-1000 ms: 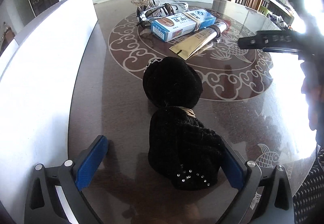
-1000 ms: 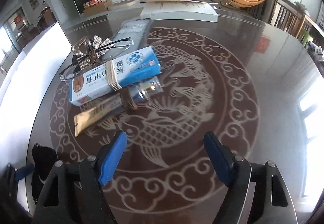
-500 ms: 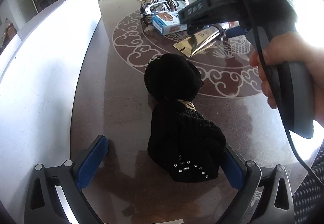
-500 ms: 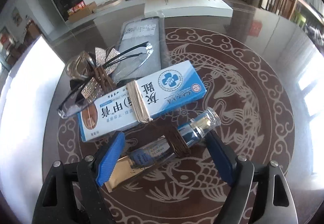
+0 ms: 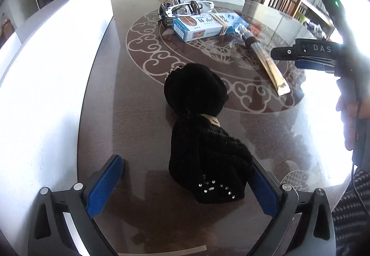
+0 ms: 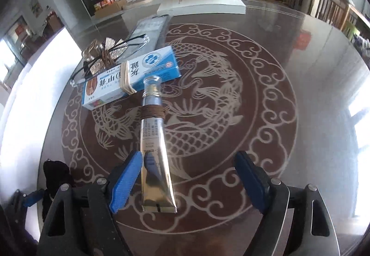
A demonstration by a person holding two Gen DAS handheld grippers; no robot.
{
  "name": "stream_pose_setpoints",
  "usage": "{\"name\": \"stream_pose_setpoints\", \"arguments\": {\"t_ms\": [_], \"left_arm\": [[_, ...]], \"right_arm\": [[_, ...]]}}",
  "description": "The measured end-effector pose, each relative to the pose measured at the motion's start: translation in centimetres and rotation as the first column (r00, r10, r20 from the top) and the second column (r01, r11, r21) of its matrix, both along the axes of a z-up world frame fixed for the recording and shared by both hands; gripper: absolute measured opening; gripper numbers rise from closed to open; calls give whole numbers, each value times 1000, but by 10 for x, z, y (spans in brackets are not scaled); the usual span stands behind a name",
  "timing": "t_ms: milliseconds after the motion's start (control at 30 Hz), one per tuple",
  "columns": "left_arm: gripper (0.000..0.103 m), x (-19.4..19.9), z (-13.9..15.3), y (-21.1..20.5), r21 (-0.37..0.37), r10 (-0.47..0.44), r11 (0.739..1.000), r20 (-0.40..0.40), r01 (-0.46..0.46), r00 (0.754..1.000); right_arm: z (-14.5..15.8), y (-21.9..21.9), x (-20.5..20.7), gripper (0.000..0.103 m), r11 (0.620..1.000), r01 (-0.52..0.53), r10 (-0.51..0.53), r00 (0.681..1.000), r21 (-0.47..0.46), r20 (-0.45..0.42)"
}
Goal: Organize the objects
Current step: 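Grasp the small glass bottle and gold tube with the right gripper while the left holds the hats, then carry the hats and bottle into the white bin and open both grippers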
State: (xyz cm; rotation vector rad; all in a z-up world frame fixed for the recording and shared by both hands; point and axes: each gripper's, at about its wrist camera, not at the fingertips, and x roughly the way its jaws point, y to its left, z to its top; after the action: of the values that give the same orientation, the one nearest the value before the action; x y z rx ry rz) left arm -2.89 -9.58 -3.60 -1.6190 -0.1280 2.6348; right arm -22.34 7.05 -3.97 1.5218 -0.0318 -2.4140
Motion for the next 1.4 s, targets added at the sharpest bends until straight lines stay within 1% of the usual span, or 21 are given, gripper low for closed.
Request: {"name": "stream_pose_setpoints", "arguments": {"t_ms": [100, 200, 233, 267, 300, 333, 367, 400, 433, 533, 600, 700, 833, 967, 1033, 1100, 1167, 1233, 1300, 1333, 1400], "left_arm": [[103, -7, 2, 2, 13, 20, 1000, 0, -20, 1000], [103, -11, 5, 5, -27, -5, 1000, -23, 4, 1000], [101, -15, 4, 5, -40, -15, 999, -30, 14, 999], [82, -18, 5, 5, -47, -25, 999, -49, 23, 999], [67, -20, 6, 4, -46, -32, 998, -65, 29, 997], [34, -26, 4, 1, -32, -33, 999, -66, 31, 997], [31, -30, 4, -2, -21, -25, 1000, -72, 23, 997], [31, -30, 5, -5, -1, -20, 1000, -86, 20, 996], [31, -28, 7, -6, 9, -18, 1000, -97, 19, 995], [31, -17, 17, -6, 67, -25, 997, -141, 35, 990], [31, -7, 30, -6, 119, -30, 992, -182, 52, 983], [31, 8, 54, -9, 153, -33, 986, -244, 72, 969], [31, 27, 97, -23, 182, -5, 981, -334, 70, 943], [31, 52, 139, -56, 184, 52, 982, -411, 27, 910], [31, 64, 157, -77, 171, 89, 985, -442, -14, 893], [31, 76, 171, -102, 156, 126, 986, -455, -61, 881], [31, 87, 180, -130, 144, 170, 983, -453, -116, 875], [31, 97, 183, -157, 135, 210, 977, -438, -167, 874], [31, 103, 178, -187, 102, 257, 966, -412, -236, 874], [31, 103, 173, -199, 89, 274, 961, -394, -261, 877], [31, 104, 159, -225, 73, 308, 951, -338, -301, 889]], "right_arm": [[6, -12, -13, 82, 999, -30, 31, 999, -25, 33], [1, -50, -23, 82, 991, -134, 132, 989, 17, 59], [-5, -63, -25, 78, 986, -162, 159, 985, 47, 70], [-8, -73, -25, 72, 981, -177, 172, 983, 79, 66], [-9, -80, -24, 65, 975, -184, 181, 983, 120, 40], [-8, -84, -22, 50, 971, -184, 182, 983, 150, 27], [-7, -83, -21, 37, 973, -174, 173, 985, 154, 26], [-6, -78, -20, 26, 978, -164, 161, 986, 127, 36], [-5, -70, -17, 26, 986, -147, 143, 988, 80, 52], [9, -50, -1, 26, 990, -133, 133, 991, 48, 14], [22, -38, 10, 26, 992, -129, 129, 992, 11, -4], [47, -32, 30, 26, 989, -141, 139, 989, -34, -57], [86, -46, 52, 26, 979, -180, 166, 975, -91, -148], [130, -80, 76, 26, 954, -267, 230, 943, -136, -241], [155, -104, 93, 26, 930, -333, 279, 916, -157, -288], [175, -127, 109, 26, 902, -397, 328, 886, -171, -327], [192, -153, 125, 26, 864, -466, 383, 853, -190, -354], [203, -183, 143, 26, 817, -535, 445, 822, -214, -356], [204, -211, 155, 26, 777, -583, 495, 800, -239, -340], [199, -229, 161, 26, 754, -607, 527, 787, -252, -320], [185, -260, 167, 26, 723, -636, 576, 770, -268, -275]]}}
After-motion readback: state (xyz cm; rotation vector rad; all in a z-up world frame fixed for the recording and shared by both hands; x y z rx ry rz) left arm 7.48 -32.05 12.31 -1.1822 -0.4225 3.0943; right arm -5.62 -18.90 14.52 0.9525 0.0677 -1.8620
